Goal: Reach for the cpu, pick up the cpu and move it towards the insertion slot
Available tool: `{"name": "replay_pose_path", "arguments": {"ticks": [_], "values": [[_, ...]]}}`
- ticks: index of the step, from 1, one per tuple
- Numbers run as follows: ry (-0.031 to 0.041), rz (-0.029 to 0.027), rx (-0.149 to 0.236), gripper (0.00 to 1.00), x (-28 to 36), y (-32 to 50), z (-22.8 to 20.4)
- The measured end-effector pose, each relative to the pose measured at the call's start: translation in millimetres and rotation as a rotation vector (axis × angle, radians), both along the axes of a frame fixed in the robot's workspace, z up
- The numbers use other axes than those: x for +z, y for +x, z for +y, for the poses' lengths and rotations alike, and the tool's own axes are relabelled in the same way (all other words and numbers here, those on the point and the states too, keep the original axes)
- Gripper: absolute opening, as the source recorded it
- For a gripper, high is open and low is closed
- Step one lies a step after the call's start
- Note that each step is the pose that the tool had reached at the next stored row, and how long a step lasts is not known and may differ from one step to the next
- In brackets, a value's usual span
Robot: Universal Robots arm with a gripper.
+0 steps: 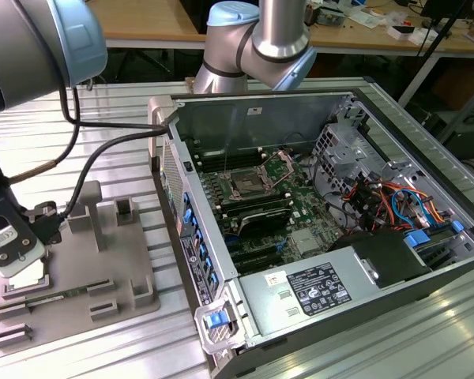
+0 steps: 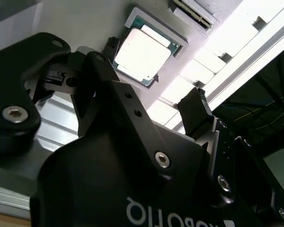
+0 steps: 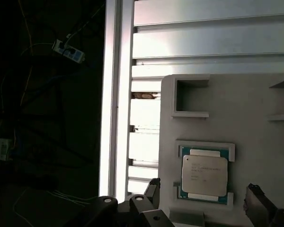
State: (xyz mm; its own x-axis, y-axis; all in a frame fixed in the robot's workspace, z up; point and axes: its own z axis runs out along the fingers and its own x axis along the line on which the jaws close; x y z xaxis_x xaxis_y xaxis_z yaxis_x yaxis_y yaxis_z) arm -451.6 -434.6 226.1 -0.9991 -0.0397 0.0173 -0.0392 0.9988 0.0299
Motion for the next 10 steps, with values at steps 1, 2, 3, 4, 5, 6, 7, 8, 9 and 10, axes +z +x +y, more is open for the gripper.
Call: {"name": "replay_pose_path", "arguments": {"ticks": [1, 2, 3, 4, 5, 6, 7, 8, 9, 10], "values": [[-0.0002, 0.0000, 0.000, 0.78, -3.3, 0.0, 0.1], [-0.0001, -0.0001, 0.003, 0.78, -6.2, 0.0, 0.1], [-0.0001, -0.0001, 0.005, 0.78, -8.2, 0.0, 0.1], [-0.0001, 0.0000, 0.008, 0.78, -10.2, 0.0, 0.1], [-0.0002, -0.0001, 0.008, 0.78, -12.7, 0.0, 0.1], [-0.0001, -0.0001, 0.008, 0.78, -14.4, 0.0, 0.1], [-0.0001, -0.0001, 0.008, 0.78, -16.4, 0.1, 0.6], [-0.0002, 0.0004, 0.008, 0.78, -18.7, 0.2, 1.3], [-0.0001, 0.0010, 0.008, 0.78, -22.4, 0.7, 2.5], [-0.0002, 0.0011, 0.008, 0.78, -24.1, 0.9, 3.0]]}}
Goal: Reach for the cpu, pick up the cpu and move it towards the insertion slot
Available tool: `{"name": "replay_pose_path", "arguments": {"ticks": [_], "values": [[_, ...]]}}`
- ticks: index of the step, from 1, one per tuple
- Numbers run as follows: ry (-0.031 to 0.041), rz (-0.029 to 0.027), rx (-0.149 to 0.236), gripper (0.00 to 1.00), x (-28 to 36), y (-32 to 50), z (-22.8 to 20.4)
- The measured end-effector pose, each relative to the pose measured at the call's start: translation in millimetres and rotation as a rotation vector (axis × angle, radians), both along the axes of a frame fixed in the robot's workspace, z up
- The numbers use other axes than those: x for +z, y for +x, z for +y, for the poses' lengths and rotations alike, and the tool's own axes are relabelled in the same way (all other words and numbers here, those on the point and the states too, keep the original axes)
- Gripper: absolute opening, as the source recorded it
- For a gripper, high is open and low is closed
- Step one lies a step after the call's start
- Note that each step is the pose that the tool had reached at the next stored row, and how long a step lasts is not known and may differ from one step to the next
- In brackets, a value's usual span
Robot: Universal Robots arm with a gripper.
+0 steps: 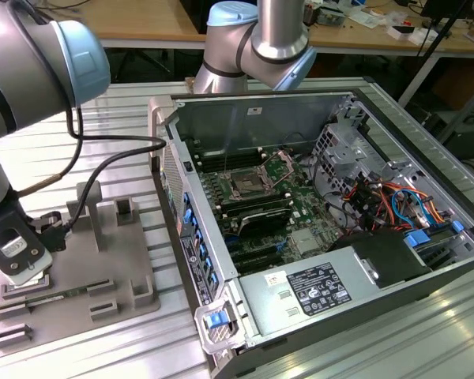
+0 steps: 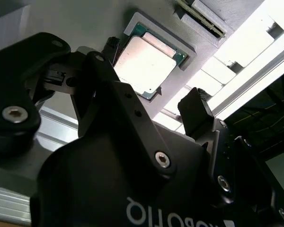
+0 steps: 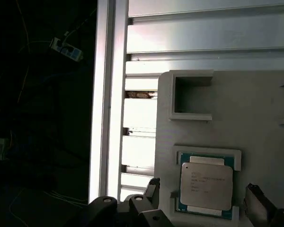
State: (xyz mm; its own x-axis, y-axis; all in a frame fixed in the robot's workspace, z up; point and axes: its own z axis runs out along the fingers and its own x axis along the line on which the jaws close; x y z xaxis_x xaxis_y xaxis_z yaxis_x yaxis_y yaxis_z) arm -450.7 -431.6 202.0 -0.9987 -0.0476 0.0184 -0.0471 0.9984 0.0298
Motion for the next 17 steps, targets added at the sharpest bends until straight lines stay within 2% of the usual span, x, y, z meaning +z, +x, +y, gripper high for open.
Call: {"name": "replay_pose_path", "arguments": {"ticks": [3, 6, 8, 9, 10, 11, 16, 17], "values": [[-0.0001, 0.0002, 0.000, 0.78, -8.9, 2.8, 2.3], [-0.0004, 0.0002, -0.002, 0.78, -13.9, 4.2, 2.6], [-0.0005, 0.0005, -0.002, 0.77, -14.5, 4.2, 2.6], [-0.0005, 0.0005, -0.002, 0.70, -14.6, 4.2, 2.6], [-0.0005, 0.0003, -0.002, 0.70, -14.8, 4.3, 2.6], [-0.0004, 0.0002, -0.002, 0.64, -14.9, 4.3, 2.6], [-0.0004, 0.0003, -0.002, 0.62, -15.2, 5.2, 2.6], [-0.0004, 0.0003, -0.002, 0.55, -15.1, 5.2, 2.6]]}}
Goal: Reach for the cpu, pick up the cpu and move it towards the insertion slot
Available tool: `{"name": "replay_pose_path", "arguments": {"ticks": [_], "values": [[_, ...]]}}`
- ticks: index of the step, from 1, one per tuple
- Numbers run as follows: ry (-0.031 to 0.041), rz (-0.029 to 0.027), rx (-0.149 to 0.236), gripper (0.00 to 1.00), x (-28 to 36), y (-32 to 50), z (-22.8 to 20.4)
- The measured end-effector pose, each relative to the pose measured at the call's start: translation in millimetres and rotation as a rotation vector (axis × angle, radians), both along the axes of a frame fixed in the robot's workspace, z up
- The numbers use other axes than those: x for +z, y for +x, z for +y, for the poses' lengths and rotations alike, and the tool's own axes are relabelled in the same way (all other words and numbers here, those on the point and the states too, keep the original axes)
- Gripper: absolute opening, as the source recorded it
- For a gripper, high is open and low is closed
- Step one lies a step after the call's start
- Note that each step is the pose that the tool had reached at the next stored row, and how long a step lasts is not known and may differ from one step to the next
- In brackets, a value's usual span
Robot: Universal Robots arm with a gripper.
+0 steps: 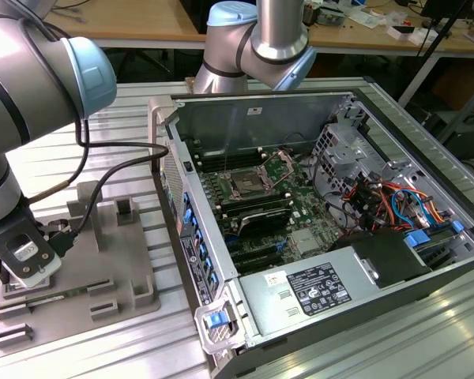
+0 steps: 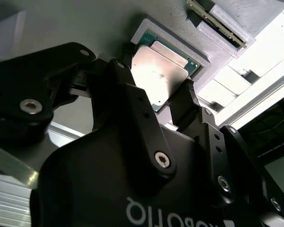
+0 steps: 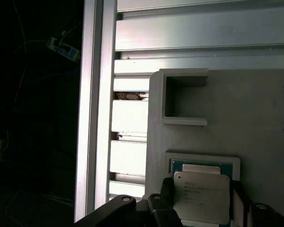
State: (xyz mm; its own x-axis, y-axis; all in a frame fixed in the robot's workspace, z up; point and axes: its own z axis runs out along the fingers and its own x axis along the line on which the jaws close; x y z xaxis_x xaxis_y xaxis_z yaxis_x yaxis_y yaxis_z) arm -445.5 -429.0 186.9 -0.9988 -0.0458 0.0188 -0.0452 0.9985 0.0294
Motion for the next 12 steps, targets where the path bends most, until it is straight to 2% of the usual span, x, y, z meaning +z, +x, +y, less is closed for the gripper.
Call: {"name": "replay_pose_path", "arguments": {"ticks": [9, 12], "values": [[0.0001, -0.0003, 0.000, 0.55, 1.8, 0.1, 0.0], [0.0001, -0.0001, 0.000, 0.55, 5.0, 0.2, 0.0]]}}
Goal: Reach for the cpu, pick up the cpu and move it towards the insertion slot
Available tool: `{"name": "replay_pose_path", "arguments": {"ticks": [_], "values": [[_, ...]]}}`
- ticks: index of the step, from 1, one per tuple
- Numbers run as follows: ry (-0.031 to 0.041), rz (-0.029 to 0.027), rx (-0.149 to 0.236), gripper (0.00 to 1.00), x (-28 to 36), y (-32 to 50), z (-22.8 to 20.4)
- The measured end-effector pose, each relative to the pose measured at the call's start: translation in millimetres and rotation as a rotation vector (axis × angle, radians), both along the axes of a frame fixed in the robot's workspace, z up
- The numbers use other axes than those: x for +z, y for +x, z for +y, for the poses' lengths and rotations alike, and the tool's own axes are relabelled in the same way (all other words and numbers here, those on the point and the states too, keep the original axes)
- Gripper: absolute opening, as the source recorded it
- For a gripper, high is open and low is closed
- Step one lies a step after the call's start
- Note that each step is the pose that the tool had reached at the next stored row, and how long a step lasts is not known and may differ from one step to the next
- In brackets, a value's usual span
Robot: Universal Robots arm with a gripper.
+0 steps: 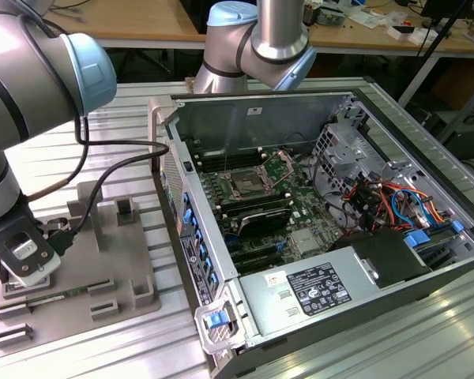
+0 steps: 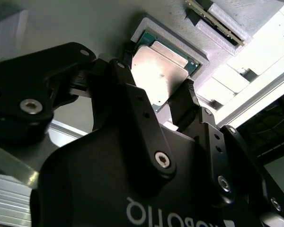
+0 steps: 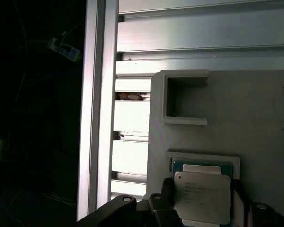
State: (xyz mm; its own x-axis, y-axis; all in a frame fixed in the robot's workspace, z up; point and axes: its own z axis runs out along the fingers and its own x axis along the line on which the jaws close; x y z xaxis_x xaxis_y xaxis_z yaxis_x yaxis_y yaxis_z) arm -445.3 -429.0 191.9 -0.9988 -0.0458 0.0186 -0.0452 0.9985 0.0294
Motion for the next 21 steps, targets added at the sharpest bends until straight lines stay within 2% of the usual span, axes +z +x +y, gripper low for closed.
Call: {"name": "replay_pose_path", "arguments": {"ticks": [2, 21], "values": [[0.0000, 0.0000, 0.000, 0.55, 3.2, 0.2, 0.0], [-0.0006, 0.0001, 0.000, 0.55, 7.1, 0.2, -0.1]]}}
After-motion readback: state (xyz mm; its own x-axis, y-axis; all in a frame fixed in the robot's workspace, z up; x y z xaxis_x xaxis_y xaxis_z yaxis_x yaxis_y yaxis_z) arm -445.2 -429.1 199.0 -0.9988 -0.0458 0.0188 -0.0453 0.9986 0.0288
